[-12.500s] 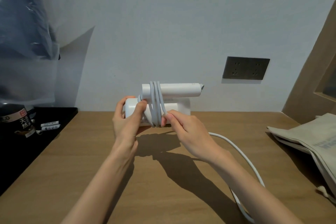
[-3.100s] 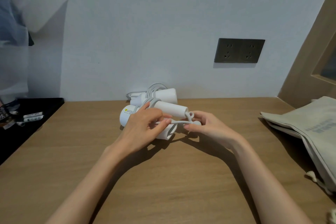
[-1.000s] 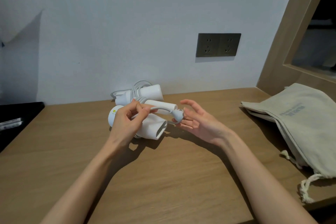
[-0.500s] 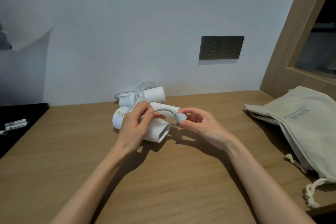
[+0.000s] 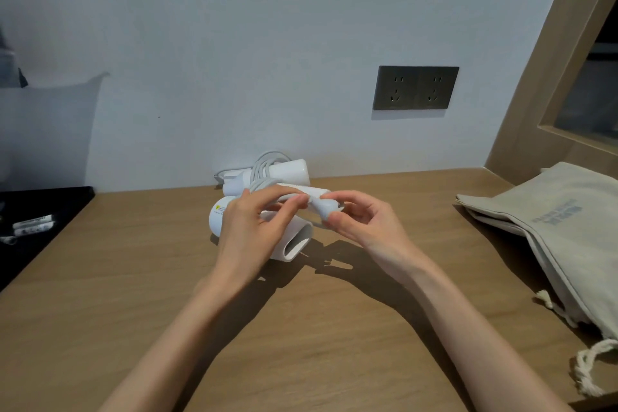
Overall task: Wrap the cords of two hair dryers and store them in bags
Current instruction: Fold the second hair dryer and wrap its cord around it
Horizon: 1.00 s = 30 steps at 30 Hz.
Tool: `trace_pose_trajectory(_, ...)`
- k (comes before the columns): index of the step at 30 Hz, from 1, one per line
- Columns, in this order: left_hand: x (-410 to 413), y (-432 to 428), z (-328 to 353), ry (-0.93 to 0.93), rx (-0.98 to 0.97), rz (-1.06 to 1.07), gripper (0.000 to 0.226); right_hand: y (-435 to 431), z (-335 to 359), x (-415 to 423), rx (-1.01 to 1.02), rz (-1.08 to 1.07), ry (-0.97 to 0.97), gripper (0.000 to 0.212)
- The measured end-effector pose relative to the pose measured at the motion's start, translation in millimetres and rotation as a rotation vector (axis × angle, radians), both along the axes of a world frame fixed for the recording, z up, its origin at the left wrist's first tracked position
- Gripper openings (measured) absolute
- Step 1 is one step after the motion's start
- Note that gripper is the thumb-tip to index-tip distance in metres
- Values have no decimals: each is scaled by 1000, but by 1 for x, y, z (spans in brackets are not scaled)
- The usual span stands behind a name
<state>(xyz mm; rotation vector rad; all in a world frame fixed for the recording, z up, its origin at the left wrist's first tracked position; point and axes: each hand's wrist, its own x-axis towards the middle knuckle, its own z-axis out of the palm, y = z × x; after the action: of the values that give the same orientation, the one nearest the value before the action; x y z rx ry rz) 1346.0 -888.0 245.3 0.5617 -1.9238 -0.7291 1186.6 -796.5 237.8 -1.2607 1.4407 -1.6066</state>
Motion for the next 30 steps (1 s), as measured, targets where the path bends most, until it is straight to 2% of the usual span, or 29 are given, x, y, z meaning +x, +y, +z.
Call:
trace_pose_trajectory(3, 0, 6, 6, 116, 57, -40, 16, -1, 9, 3, -71, 57, -216, 23)
trace_pose_trajectory(5, 1, 8, 10, 197, 84, -39, 13, 0, 18, 4, -96, 104, -258, 26)
trace_pose_trajectory(9, 2, 2, 20, 330, 183, -44, 8, -4, 39, 9, -153, 94, -99, 27)
trace_pose_trajectory(16, 4, -14, 31, 581, 578, -139, 23, -32, 75, 35, -294, 36, 103, 20)
trace_pose_trajectory(19, 5, -16, 28, 641, 806, -137, 20, -42, 79, 43, -285, 68, 85, 21)
trace_pose_trajectory(21, 6, -18, 23, 631, 875, -130, 22, -46, 76, 45, -263, 99, 53, 25)
trace_pose_trajectory(25, 9, -21, 18, 576, 796, -118, 30, -47, 60, 46, -281, 79, 33, 33)
trace_pose_trajectory(30, 7, -12, 19, 490, 462, -47, 10, -45, 50, 47, -332, -22, -61, 32)
